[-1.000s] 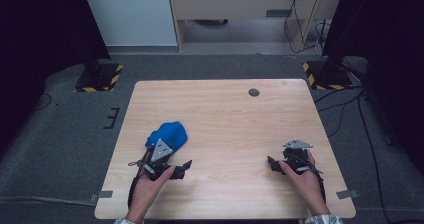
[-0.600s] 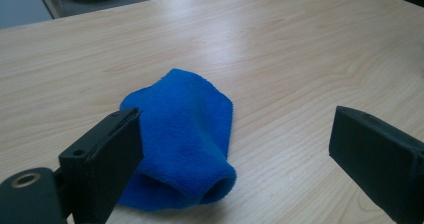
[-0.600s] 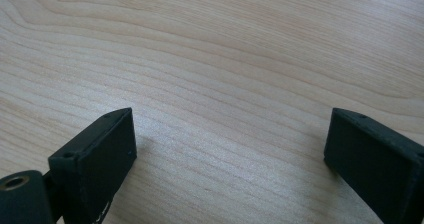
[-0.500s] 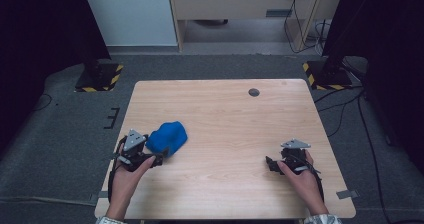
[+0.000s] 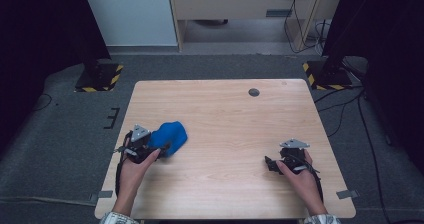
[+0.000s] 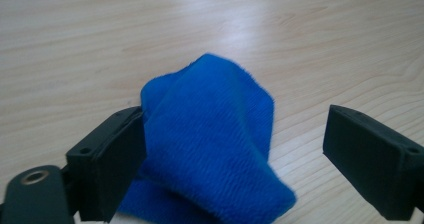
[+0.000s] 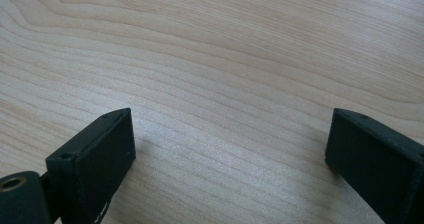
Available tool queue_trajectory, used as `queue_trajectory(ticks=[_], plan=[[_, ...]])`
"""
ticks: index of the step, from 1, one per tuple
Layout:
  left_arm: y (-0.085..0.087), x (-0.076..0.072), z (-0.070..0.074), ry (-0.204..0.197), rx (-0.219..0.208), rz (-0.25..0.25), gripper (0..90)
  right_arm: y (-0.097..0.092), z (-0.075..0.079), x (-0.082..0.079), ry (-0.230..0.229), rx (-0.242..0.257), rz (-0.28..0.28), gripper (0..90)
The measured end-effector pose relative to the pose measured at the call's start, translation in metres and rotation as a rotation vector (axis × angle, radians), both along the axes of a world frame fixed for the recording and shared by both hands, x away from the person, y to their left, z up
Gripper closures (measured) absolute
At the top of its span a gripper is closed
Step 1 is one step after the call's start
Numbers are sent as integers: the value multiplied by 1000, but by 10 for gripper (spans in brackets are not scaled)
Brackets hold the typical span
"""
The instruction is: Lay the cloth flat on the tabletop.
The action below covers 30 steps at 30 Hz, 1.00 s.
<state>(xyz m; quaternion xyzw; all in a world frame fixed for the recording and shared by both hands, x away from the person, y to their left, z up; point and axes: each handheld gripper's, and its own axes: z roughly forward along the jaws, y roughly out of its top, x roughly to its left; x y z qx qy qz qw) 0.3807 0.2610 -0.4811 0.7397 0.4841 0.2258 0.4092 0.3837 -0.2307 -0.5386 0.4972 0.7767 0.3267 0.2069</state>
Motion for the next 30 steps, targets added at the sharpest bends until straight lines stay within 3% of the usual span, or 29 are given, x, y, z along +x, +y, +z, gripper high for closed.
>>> queue_trajectory(ticks=[5,7,10,15,18,20,23,24,26,27,30], plan=[[0,2,-17,45,31,16,73,1,0,-1,-1,-1,5,58],[-4,7,-31,115,102,22,76,1,0,-2,1,1,7,58],[-6,10,-35,128,129,15,76,1,0,-2,1,1,10,58],[-2,11,-38,137,108,27,160,1,0,-2,2,1,10,56],[4,11,-38,125,116,33,357,1,0,-2,-2,-1,12,56],[6,11,-38,121,118,41,403,2,0,-2,-2,-1,11,56],[11,10,-39,117,97,58,546,2,0,-2,-2,0,10,56],[12,10,-39,114,90,57,546,2,0,-2,-2,0,10,56],[16,10,-38,105,74,61,670,2,0,-2,-2,0,10,56],[20,8,-36,88,45,69,701,2,0,-2,-2,0,10,55],[23,7,-32,67,23,72,726,2,0,-2,-2,1,12,55]])
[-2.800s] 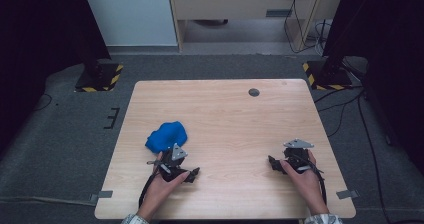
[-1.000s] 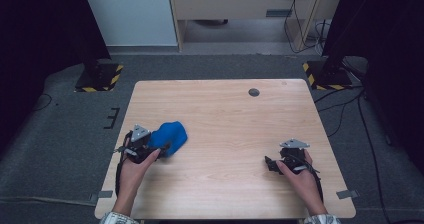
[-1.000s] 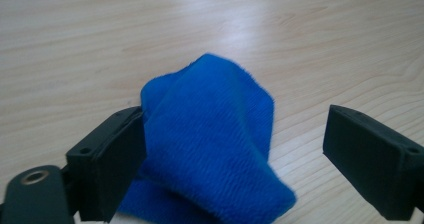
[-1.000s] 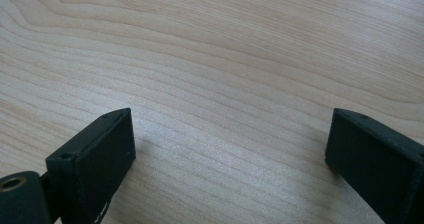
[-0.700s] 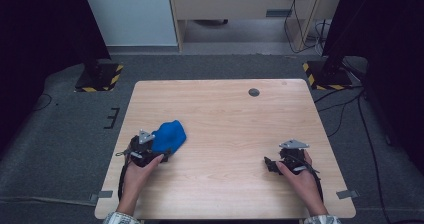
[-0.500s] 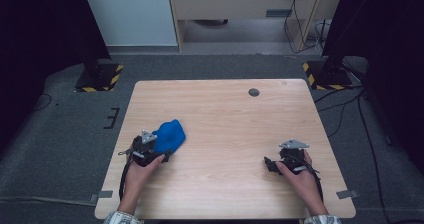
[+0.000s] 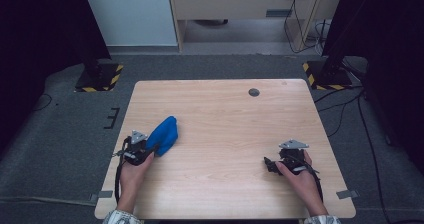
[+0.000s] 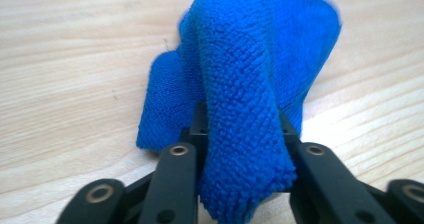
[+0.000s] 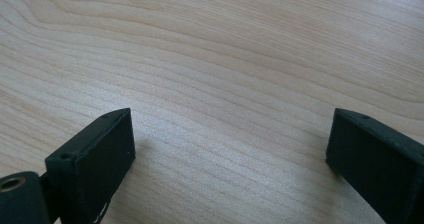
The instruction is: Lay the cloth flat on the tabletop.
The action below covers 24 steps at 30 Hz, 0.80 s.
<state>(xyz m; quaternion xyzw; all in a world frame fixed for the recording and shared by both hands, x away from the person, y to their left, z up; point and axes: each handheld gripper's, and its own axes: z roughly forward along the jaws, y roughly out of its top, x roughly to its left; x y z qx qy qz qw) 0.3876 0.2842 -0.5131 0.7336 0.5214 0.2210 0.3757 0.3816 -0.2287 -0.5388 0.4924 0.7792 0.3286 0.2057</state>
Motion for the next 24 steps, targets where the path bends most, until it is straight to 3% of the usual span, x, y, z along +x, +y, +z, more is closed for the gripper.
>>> queue_trajectory(ticks=[14,20,24], plan=[[-5,-20,29,-114,-45,-45,740,1,0,1,4,2,6,49],[-24,-31,46,-153,-62,-95,739,1,0,1,4,2,5,48],[-36,-30,46,-148,-66,-135,738,1,0,1,4,2,4,47]])
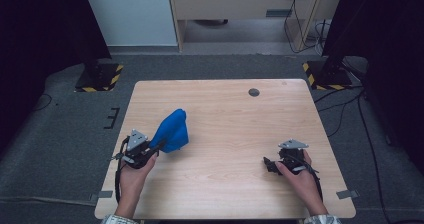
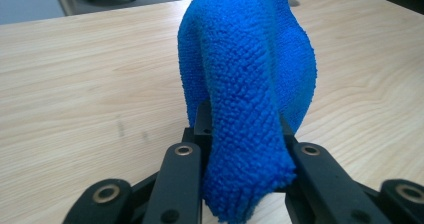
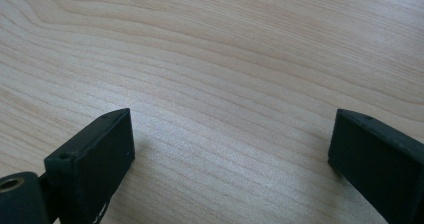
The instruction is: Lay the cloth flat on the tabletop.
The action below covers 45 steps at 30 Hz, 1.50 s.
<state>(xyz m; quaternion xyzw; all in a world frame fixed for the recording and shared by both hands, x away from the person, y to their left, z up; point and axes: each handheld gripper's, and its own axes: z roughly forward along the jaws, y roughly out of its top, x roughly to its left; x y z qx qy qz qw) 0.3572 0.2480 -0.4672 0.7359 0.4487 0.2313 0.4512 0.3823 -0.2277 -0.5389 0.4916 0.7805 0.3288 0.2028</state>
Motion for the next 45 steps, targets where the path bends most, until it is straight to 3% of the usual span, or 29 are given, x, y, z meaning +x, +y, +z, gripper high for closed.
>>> queue_trajectory(ticks=[2,8,9,15,18,22,25,29,30,31,32,33,35,37,39,43,45], plan=[[-16,2,-2,5,22,-38,737,0,0,0,3,2,-4,45],[-44,6,-5,20,15,-92,730,1,0,0,1,2,-5,44],[-58,8,-8,29,37,-115,728,1,0,0,1,1,-4,44],[-87,10,-14,44,40,-167,728,1,0,0,1,1,-4,44],[-109,11,-20,53,77,-210,717,1,0,0,1,1,-4,44],[-120,13,-27,68,96,-217,713,1,0,0,1,0,-2,44],[-131,16,-40,105,126,-227,688,1,0,0,2,1,-3,44],[-137,17,-51,138,143,-239,500,1,0,0,2,1,-4,43],[-138,17,-51,134,140,-248,500,1,0,0,2,1,-4,43],[-138,15,-47,117,118,-251,354,1,0,0,2,1,-4,43],[-138,15,-47,117,118,-251,306,1,0,0,2,1,-4,43],[-138,14,-43,99,105,-242,306,1,0,0,0,-1,0,43],[-135,11,-34,61,83,-226,199,5,2,0,14,-14,40,53],[-129,4,-21,21,58,-217,168,8,6,0,15,-27,74,75],[-127,3,-19,16,50,-210,159,9,8,1,6,-32,85,86],[-113,-1,-12,5,38,-185,144,12,22,2,-92,-23,91,187],[-103,2,-12,5,31,-165,143,17,33,1,-128,1,111,308]])
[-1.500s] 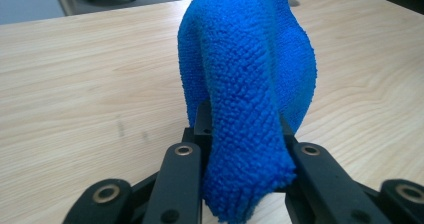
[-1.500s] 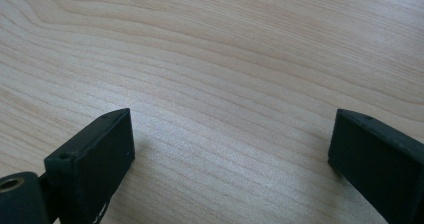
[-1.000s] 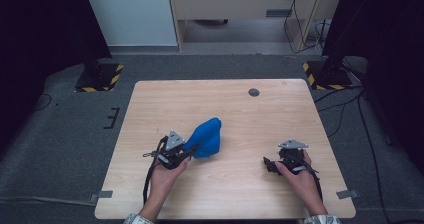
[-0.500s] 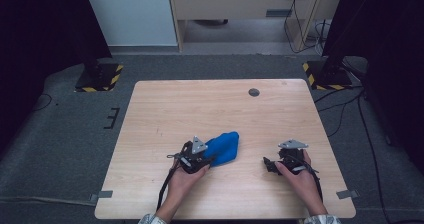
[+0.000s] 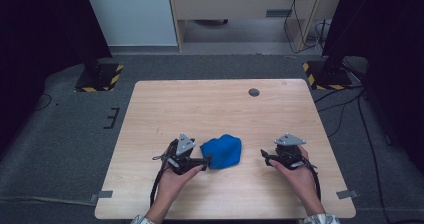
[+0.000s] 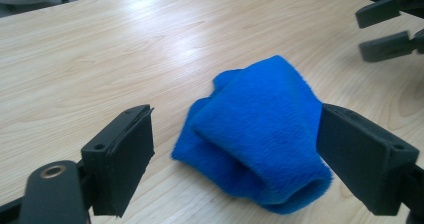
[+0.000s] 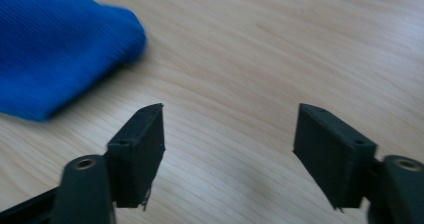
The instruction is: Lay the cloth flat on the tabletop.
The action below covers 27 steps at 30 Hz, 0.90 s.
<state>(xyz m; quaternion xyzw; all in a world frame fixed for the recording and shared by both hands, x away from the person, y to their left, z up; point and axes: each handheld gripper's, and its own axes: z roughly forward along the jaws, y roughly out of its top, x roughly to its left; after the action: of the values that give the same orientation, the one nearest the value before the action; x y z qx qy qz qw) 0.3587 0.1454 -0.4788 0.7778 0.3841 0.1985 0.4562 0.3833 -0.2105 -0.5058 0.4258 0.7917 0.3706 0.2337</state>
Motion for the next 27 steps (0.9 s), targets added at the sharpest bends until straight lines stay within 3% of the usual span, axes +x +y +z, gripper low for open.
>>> queue_trajectory(ticks=[1,3,5,6,9,12,16,18,23,27], plan=[[0,0,0,0,0,0,146,0,0,0,0,0,0,308],[12,3,1,-6,-4,36,156,11,10,-4,-28,27,47,416],[16,4,1,-13,-4,49,177,14,12,-5,-35,34,61,450],[19,4,1,-15,-2,58,188,22,14,-7,-37,40,94,505],[27,5,0,-11,1,75,204,29,14,-9,-28,38,111,537],[35,7,-1,-9,11,90,218,37,13,-12,-34,38,113,539],[43,9,-8,8,30,106,250,42,9,-13,-9,44,128,541],[45,11,-14,21,43,128,265,48,5,-14,6,23,139,507],[46,12,-17,28,55,133,280,58,-1,-14,39,-1,169,462],[45,15,-20,36,63,127,299,74,-5,-11,56,20,188,421]])
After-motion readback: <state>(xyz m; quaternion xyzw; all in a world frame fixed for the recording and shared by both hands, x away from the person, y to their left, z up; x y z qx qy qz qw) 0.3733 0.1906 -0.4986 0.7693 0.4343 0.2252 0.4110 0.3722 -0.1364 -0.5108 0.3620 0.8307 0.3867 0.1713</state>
